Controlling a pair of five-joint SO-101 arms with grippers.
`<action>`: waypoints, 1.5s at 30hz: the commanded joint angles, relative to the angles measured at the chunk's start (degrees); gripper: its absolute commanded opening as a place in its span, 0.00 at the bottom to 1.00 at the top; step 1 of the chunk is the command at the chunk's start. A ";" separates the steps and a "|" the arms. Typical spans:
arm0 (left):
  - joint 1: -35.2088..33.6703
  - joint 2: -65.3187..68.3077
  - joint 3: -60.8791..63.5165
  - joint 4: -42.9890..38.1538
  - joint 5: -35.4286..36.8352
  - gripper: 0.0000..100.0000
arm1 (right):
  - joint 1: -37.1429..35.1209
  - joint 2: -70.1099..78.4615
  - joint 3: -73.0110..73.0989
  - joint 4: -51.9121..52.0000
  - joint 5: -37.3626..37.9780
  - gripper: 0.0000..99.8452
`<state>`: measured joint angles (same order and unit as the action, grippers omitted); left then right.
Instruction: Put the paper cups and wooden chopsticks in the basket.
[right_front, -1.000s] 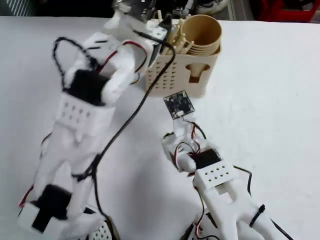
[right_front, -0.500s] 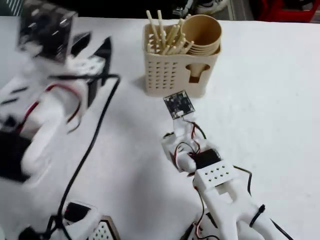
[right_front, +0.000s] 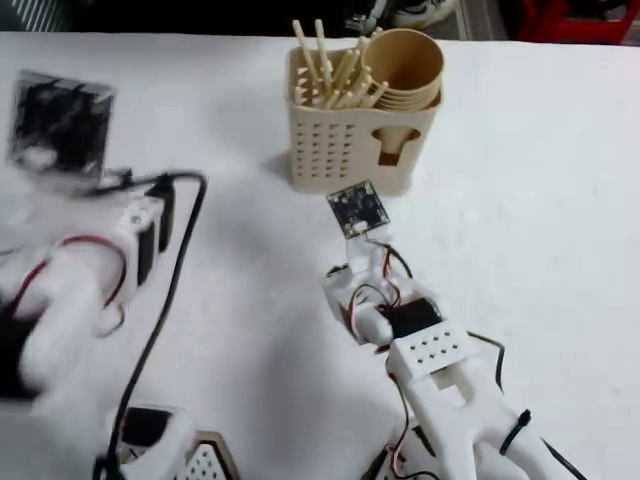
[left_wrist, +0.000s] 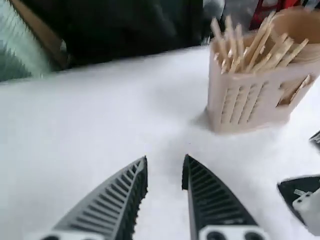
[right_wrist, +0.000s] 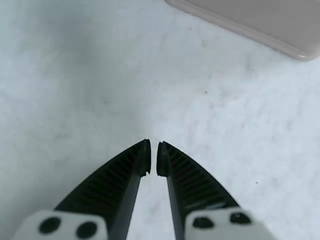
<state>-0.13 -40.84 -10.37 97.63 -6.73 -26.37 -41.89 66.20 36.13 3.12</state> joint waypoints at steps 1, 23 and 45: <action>-5.23 -0.66 13.71 -6.33 0.00 0.13 | 0.40 0.13 -0.18 -0.84 0.53 0.04; -6.90 -50.33 87.82 -42.64 -4.48 0.13 | 0.40 0.13 -0.18 -0.84 0.53 0.04; -6.90 -63.69 105.14 -44.48 -4.31 0.13 | 2.07 -40.40 7.91 10.68 -1.93 0.03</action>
<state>-7.08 -103.69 94.95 54.55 -10.86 -24.88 -71.60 73.41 45.45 1.63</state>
